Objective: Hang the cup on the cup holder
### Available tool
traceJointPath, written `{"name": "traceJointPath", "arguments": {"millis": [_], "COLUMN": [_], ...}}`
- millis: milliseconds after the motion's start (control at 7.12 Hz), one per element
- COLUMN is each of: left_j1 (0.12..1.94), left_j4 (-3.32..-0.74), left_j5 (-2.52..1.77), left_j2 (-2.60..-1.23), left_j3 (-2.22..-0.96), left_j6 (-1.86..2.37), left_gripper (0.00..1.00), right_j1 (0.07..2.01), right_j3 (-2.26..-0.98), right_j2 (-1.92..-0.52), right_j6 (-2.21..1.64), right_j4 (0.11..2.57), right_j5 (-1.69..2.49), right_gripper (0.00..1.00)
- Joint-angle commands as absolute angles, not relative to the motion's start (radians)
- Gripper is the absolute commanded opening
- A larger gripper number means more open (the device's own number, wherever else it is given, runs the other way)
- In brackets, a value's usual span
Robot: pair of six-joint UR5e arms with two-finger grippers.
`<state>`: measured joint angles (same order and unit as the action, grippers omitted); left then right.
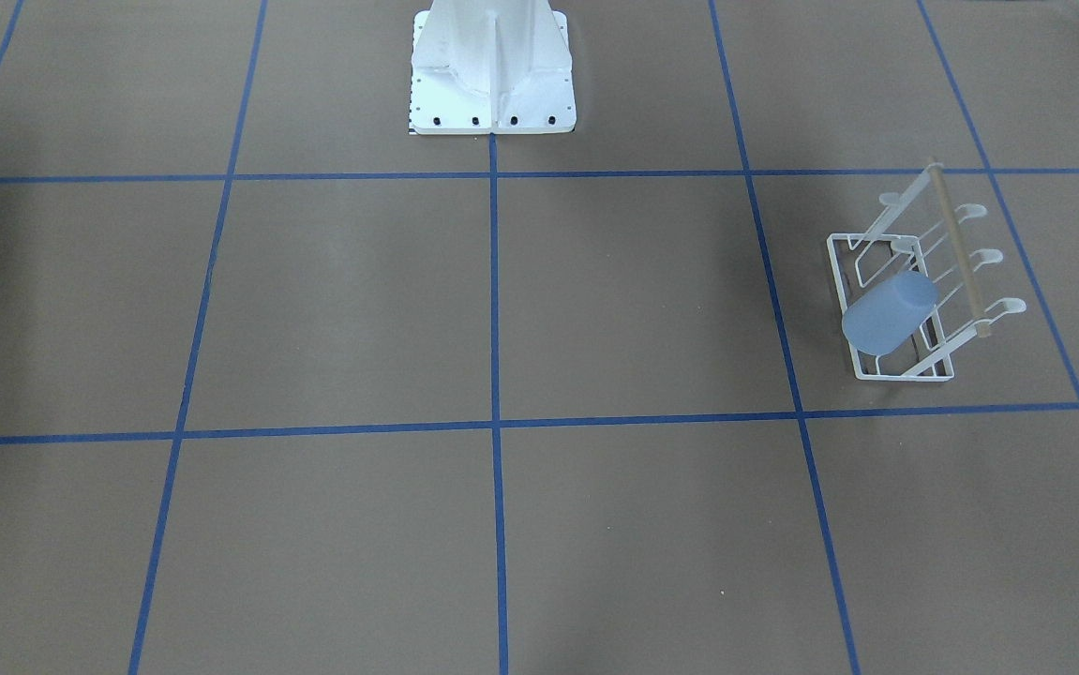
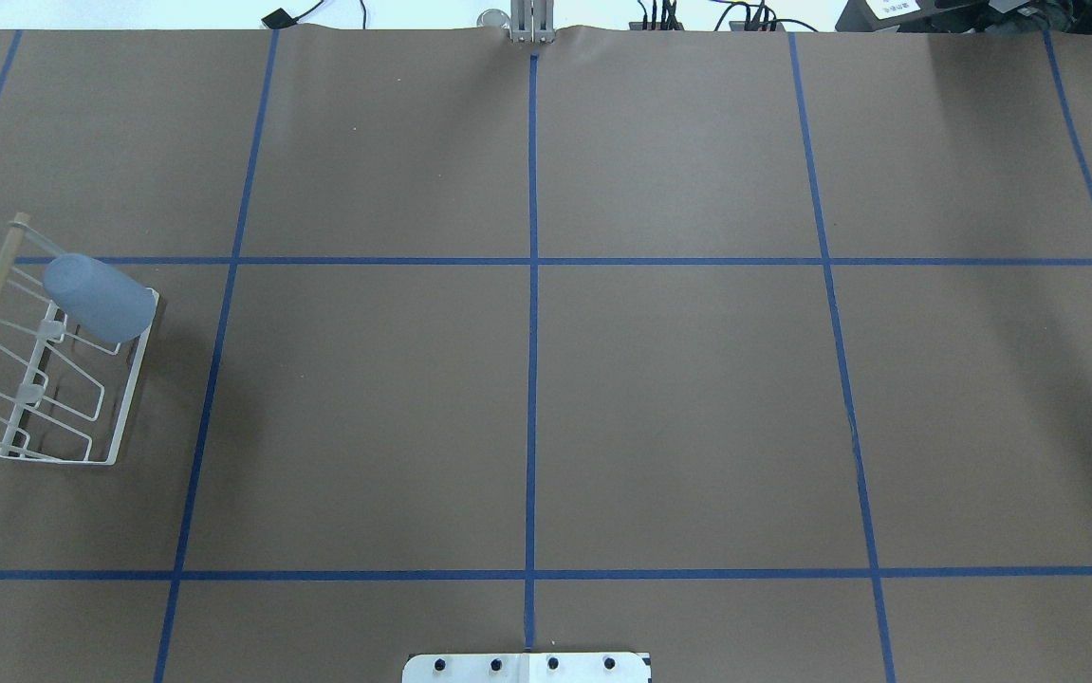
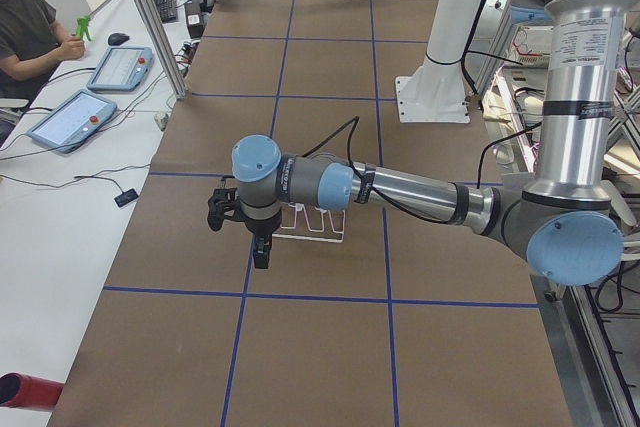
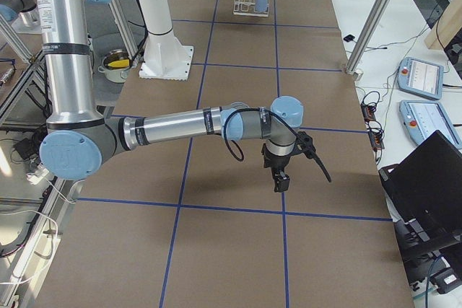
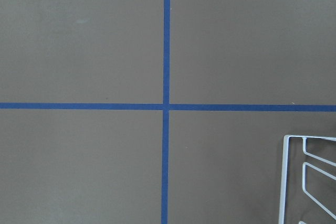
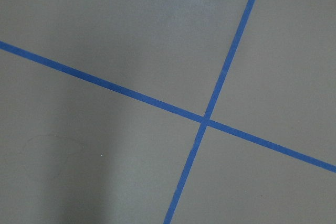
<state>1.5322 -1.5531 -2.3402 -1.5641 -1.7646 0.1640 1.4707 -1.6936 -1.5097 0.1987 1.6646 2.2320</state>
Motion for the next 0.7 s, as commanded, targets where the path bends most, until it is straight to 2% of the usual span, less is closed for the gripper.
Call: {"name": "traceJointPath", "arguments": {"millis": [0,562], "left_j1": [1.534,1.532], "left_j4": [-1.578,-1.586], "left_j5": [-2.347,-2.347], "left_j2": [-1.507,-1.499], "left_j3": [-1.815,-1.801], "left_j6": [0.175,0.172], "left_gripper": [0.99,0.99], "right_j1": [1.471,1.479], "right_j3": [-1.671,-1.698], "right_j2": [-1.516,-1.545], "right_j6": [0.199,0.198], "right_j4": [1.663,1.663], "right_j5": [2.282,2.28], "right_gripper": [1.0,1.0]}}
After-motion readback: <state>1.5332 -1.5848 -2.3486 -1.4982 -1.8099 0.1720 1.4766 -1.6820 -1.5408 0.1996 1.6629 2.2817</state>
